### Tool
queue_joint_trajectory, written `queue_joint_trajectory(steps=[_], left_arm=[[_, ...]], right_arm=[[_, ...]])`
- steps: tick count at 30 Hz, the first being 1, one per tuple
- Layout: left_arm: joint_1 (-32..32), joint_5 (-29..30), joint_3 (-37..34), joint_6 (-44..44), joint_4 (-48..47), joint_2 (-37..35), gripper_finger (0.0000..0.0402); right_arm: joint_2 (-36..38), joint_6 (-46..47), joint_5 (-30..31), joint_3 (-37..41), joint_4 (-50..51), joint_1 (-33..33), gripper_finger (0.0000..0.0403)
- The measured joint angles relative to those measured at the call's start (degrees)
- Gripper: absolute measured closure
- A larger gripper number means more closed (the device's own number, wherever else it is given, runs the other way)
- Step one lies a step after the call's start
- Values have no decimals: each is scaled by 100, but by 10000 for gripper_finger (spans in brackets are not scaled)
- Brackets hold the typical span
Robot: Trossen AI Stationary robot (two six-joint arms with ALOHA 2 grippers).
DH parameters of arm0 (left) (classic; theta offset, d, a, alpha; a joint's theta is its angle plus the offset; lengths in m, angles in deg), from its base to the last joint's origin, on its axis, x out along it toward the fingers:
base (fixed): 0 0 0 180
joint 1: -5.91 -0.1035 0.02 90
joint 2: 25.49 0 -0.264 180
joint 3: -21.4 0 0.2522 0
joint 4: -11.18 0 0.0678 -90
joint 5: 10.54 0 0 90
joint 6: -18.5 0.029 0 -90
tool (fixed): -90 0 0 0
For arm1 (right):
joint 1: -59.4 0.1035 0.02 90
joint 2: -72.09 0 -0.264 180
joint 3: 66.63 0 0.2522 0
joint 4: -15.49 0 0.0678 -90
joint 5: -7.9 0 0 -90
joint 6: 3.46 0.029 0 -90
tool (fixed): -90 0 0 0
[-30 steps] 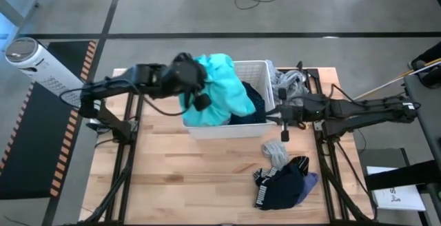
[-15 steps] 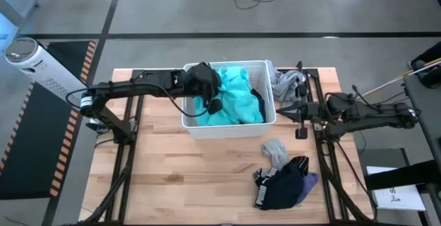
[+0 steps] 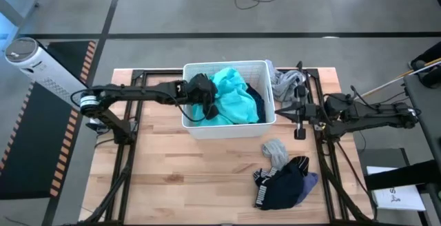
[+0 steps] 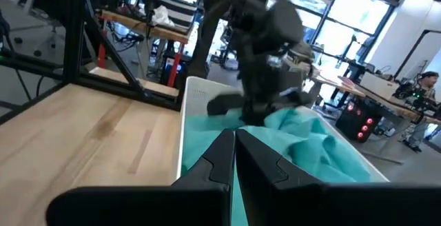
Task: Sort clothes
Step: Put the light blue shorts into the white laundry bin
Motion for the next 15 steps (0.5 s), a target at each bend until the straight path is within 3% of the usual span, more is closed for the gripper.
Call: queue_joint_trajectory(steps=[8,15], left_arm=[[1,-20,-1114,-316,943,0,399],[1,-18,-1217,-322,983,0,383]], right_arm=[[4,-9,0,0,-53,0,403],[4,-9,0,-2,-55,0,403]])
